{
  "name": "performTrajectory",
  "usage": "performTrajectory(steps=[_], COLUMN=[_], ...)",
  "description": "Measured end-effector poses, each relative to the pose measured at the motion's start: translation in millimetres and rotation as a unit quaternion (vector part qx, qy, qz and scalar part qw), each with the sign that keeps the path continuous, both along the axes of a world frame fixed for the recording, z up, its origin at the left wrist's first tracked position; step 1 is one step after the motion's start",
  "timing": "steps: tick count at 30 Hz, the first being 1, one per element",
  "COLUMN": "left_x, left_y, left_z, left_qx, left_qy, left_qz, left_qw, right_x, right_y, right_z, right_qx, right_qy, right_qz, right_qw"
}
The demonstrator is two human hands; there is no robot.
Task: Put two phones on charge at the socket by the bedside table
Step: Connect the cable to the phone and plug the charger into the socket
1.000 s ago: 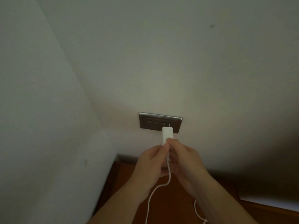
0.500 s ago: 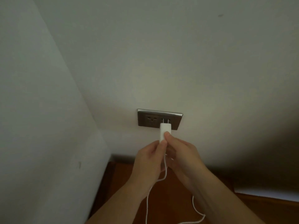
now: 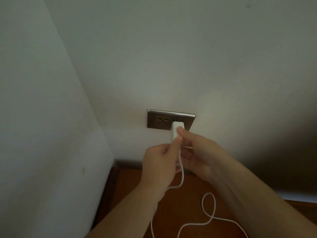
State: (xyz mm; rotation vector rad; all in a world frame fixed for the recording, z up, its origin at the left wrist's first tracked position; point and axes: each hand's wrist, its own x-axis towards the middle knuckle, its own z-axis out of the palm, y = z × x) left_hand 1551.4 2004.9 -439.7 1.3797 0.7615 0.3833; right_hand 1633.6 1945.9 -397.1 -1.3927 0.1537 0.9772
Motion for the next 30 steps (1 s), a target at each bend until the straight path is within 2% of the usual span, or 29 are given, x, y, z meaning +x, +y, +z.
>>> performTrajectory(steps=[6, 10, 13, 18, 22, 30], left_x=[1.6, -0.7, 3.2, -2.7, 7.1, 9.0], left_y=[-5.3, -6.6, -8.5, -0.7, 0.0, -0.1], left_z=[1.5, -1.9, 3.4, 4.5, 13.2, 9.9], left_qx=[-0.008, 0.009, -0.010, 0.001, -0.070, -0.044], left_qy=[0.012, 0.001, 0.002, 0.017, 0.034, 0.029], left_qz=[0.012, 0.010, 0.028, -0.001, 0.035, 0.032], left_qw=[1.000, 1.000, 1.000, 1.000, 0.996, 0.998], right_x=[0.6, -1.9, 6.8, -5.2, 7.0, 3.8], right_y=[1.4, -3.7, 0.4, 0.1, 11.2, 11.3], right_z=[2.7, -1.7, 4.5, -3.8, 4.5, -7.8], right_qx=[-0.001, 0.006, -0.014, -0.008, -0.030, -0.024], right_qy=[-0.002, -0.006, -0.015, -0.005, -0.026, -0.035], right_qz=[-0.002, 0.035, 0.014, 0.020, -0.022, -0.032], right_qw=[1.000, 0.999, 1.000, 1.000, 0.999, 0.999])
